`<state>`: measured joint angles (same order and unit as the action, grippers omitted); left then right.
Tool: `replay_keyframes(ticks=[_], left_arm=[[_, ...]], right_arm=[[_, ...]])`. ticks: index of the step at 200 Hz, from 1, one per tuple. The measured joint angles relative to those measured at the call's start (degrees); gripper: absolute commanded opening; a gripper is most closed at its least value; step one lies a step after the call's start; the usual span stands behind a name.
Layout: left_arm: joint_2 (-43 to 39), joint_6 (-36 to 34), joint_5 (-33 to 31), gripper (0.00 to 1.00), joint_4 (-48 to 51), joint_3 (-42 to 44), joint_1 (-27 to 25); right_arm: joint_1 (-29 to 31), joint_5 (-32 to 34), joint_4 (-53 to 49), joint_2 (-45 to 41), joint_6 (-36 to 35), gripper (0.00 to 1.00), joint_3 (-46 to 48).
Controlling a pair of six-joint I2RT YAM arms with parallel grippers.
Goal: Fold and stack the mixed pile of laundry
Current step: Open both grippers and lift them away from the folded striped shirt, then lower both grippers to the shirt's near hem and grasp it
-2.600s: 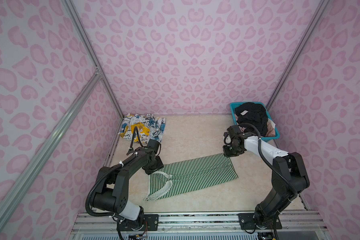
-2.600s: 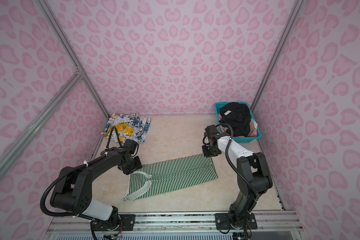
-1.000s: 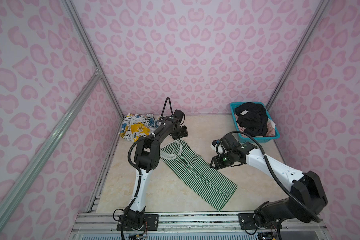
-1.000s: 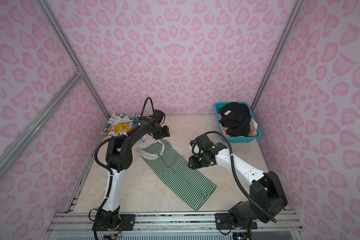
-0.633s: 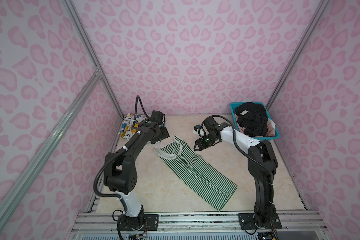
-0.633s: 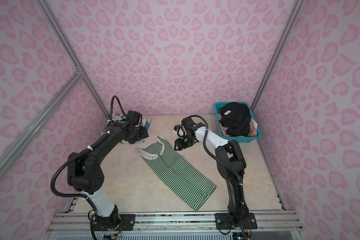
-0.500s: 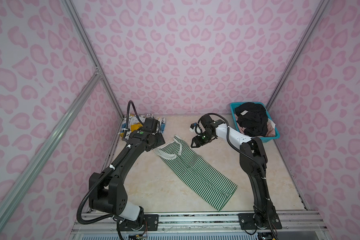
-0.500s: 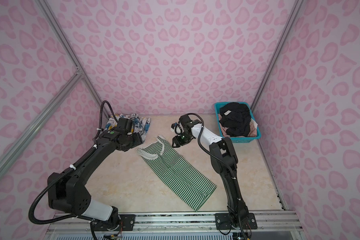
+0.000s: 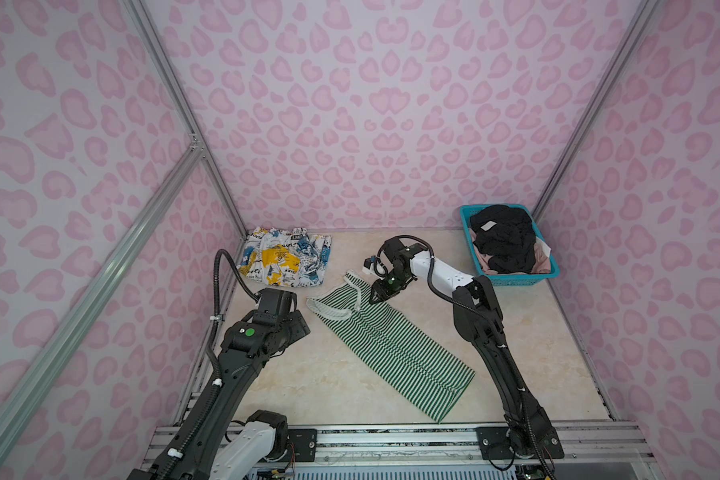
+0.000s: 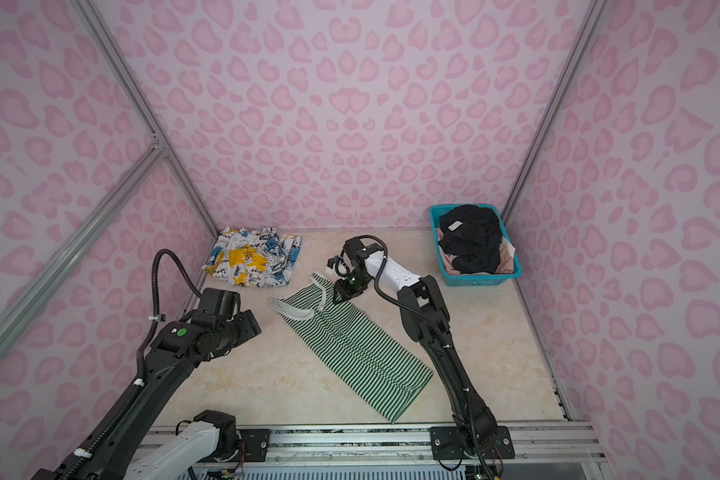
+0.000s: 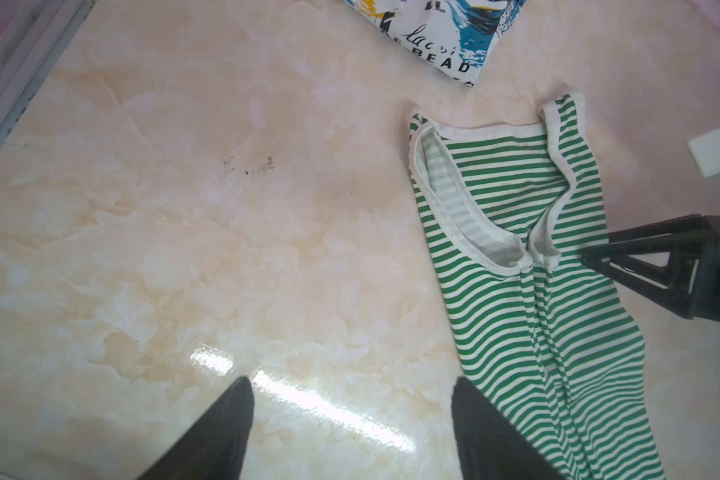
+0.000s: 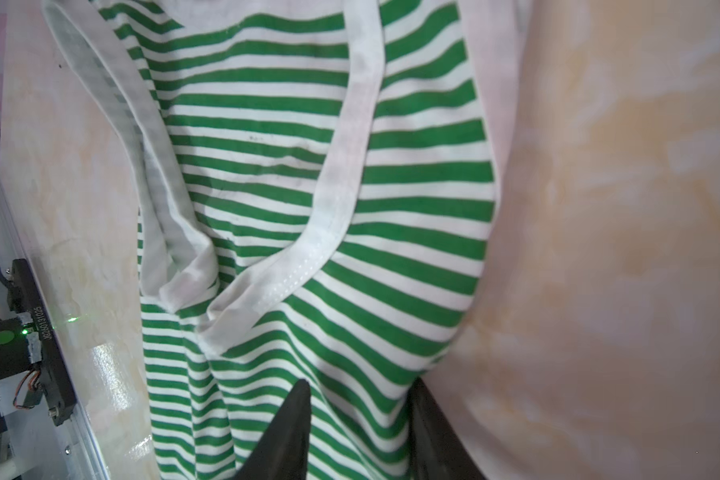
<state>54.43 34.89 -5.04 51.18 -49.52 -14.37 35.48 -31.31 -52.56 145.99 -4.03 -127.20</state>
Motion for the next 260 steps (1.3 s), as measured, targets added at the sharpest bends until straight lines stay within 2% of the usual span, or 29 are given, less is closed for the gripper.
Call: replay_keyframes(ticks=[17,53,96,106,122,131,160,180,206,237,260], left_arm=[[0.2,0.0,0.2,0.77,0.3,0.2,0.0],[1.0,-0.1,1.0,0.77,0.3,0.2,0.0],[3.6,-1.2,5.0,0.78,-1.5,1.3,0.0],[4.3,-1.9,6.2,0.78,-2.4,1.5,-0.1],[5.9,-2.2,8.2,0.78,-4.1,1.6,-0.7],[7.1,-2.6,9.2,0.78,-5.4,1.6,-1.4],[11.4,-4.0,11.5,0.78,-8.4,1.2,-5.7],[13.7,-4.5,12.3,0.77,-11.0,1.0,-10.4],[16.0,-2.9,13.4,0.76,-16.6,2.1,-18.2],[18.8,2.4,13.2,0.75,-23.8,4.4,-28.5],[22.4,6.8,12.6,0.75,-28.5,4.9,-35.0]], right_arm=[[0.2,1.0,-0.1,1.0,1.0,0.15,-1.4],[-1.8,5.0,1.0,-0.1,5.6,0.00,-0.2],[-9.3,16.4,4.2,-5.1,11.1,0.00,5.9],[-10.9,18.4,4.5,-5.5,12.2,0.05,6.1],[-12.8,21.4,4.7,-5.7,14.0,0.24,5.8],[-13.3,22.7,4.3,-5.7,14.4,0.31,5.2],[-13.2,26.2,3.3,-9.0,14.9,0.43,6.6],[-12.7,27.9,3.3,-17.0,14.9,0.46,14.3],[-12.5,27.9,4.5,-30.5,14.9,0.46,29.2],[-11.8,27.0,4.7,-46.1,15.5,0.46,51.8],[-11.6,25.9,4.1,-56.4,17.1,0.48,65.2]])
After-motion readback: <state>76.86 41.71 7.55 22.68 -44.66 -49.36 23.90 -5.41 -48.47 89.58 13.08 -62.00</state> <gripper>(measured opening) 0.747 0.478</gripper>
